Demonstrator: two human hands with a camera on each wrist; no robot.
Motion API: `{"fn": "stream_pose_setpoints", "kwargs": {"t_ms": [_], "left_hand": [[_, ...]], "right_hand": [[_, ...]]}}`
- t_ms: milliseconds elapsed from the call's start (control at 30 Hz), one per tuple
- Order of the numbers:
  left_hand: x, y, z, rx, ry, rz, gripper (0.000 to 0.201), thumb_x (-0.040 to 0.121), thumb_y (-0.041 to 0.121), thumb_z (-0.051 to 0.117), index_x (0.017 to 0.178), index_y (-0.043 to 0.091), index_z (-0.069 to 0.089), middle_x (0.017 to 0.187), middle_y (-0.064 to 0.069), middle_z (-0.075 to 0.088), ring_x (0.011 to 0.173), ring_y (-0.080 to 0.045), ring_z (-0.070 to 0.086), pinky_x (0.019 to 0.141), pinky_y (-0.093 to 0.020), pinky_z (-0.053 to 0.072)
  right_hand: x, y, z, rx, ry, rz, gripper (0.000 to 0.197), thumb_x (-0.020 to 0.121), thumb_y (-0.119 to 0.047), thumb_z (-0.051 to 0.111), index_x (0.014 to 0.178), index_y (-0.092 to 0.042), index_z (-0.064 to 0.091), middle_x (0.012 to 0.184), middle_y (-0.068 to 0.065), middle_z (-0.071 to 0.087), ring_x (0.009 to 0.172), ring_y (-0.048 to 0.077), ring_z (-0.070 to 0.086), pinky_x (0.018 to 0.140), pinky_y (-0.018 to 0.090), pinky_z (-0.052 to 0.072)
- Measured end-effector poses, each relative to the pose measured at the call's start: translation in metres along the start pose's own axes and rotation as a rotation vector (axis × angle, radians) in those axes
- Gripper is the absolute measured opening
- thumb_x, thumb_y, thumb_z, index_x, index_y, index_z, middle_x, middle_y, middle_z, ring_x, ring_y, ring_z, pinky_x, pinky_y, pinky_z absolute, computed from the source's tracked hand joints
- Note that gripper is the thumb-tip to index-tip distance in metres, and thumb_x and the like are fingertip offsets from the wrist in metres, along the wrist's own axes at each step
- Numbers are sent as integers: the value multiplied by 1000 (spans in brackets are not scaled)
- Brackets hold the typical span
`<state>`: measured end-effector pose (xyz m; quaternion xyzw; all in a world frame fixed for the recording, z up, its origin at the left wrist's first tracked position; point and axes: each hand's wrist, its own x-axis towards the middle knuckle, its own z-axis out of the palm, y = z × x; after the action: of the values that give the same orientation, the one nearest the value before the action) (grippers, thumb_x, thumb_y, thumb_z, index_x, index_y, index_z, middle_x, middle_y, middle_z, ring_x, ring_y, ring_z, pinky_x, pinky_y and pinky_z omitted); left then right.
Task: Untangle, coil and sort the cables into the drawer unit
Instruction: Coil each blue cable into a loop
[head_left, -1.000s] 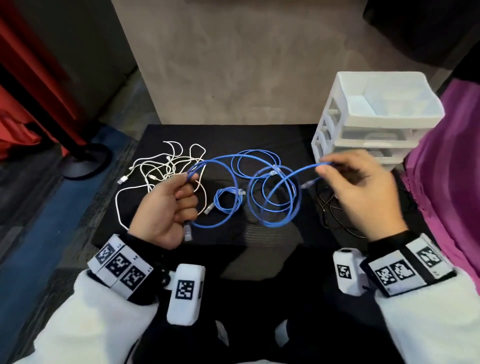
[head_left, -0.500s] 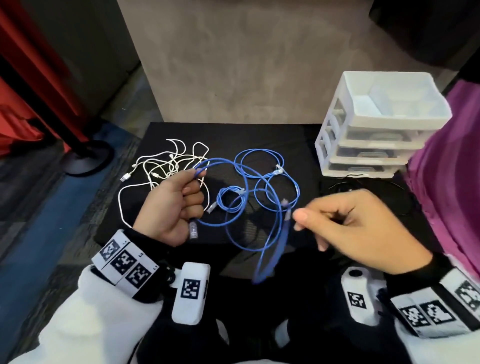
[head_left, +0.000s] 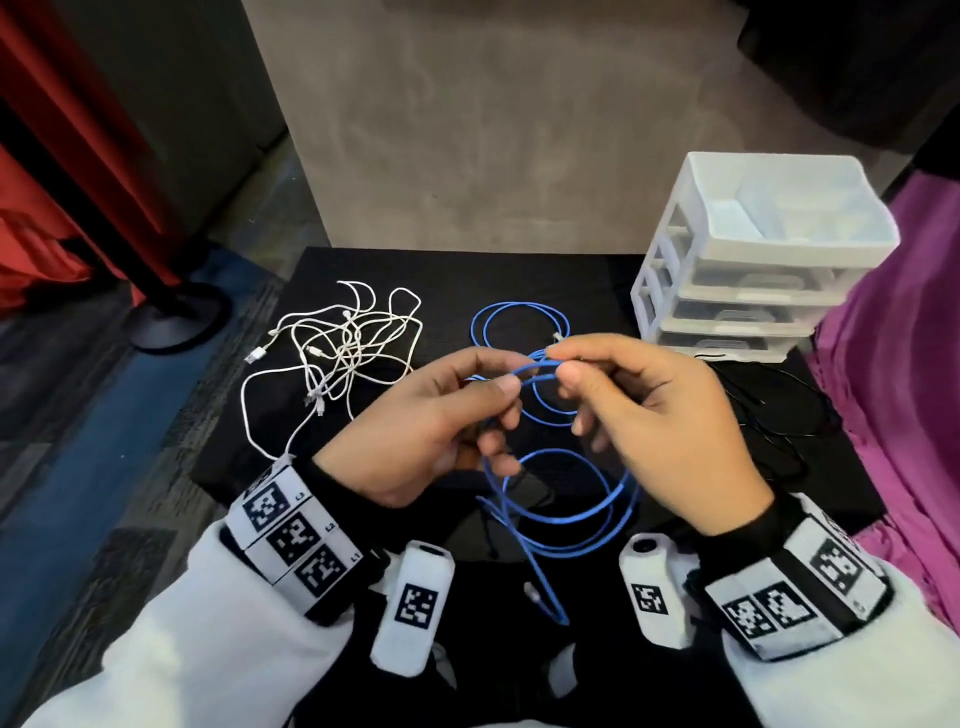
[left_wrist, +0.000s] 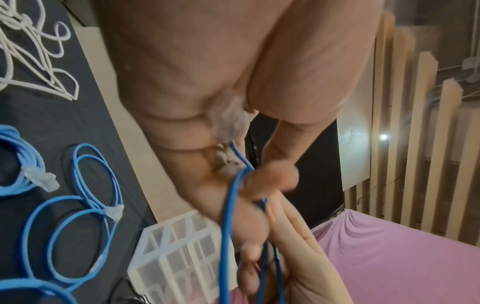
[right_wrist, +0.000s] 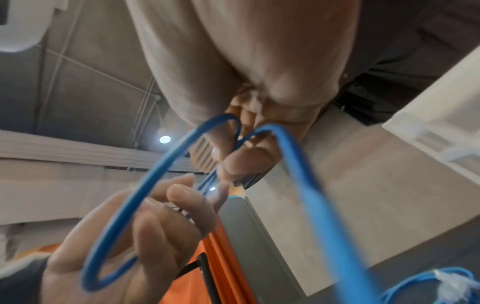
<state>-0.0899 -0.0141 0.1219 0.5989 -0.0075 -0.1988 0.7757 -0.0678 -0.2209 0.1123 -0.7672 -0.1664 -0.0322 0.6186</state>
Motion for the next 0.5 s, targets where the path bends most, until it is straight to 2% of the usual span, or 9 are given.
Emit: {"fn": "stream_pose_setpoints", "kwargs": {"t_ms": [67,167,267,333,400,467,500], "left_hand": [[-2,-5,-2,15,-5,27,37,93,12,68,128,4,59,83,-10,58,63,-16,56,68,-39,61],[0,-12,-5,58,123,108,39,88,10,65,126,3,58,81,-9,59,62,-16,58,72,-43,62],[3,-17,-9,195,261,256,19,96,5,61,115,3,62,82,-11,66,60,-16,60,71,-41,61],[4,-20,-8,308,336,348,9,98,4,61,106,8,65,82,-9,69,62,-19,62,72,-41,59],[6,-22,-9,374,387,400,4,98,10,65,101,13,66,84,-6,69,68,-23,64,77,-48,58],[9,-25,-10,419,398,387,8,95,22,67,101,17,67,97,-10,68,78,-25,65,82,-59,58],[10,-26,-10,438,389,359,9,94,25,66,101,18,67,103,-14,67,81,-22,65,83,-62,57]], "right_hand": [[-1,3,-3,84,99,51,17,103,-10,63,107,-20,77,80,10,70,59,21,66,49,35,56],[-2,9,-9,163,206,129,21,106,-8,56,103,-21,73,77,8,61,54,21,62,42,33,51],[-5,17,-13,92,214,171,25,106,-7,54,103,-23,73,76,3,60,53,17,58,41,29,47],[-8,22,-13,63,209,187,26,107,-8,53,101,-23,73,76,2,59,53,15,56,43,27,45],[-9,24,-13,79,197,192,26,108,-9,52,99,-22,73,76,2,59,54,16,52,46,26,43],[-7,24,-13,100,203,192,25,108,-9,52,100,-20,73,77,2,58,56,15,50,49,25,41],[-6,24,-13,111,217,190,25,108,-9,51,100,-19,73,78,2,58,57,14,49,50,23,41]]}}
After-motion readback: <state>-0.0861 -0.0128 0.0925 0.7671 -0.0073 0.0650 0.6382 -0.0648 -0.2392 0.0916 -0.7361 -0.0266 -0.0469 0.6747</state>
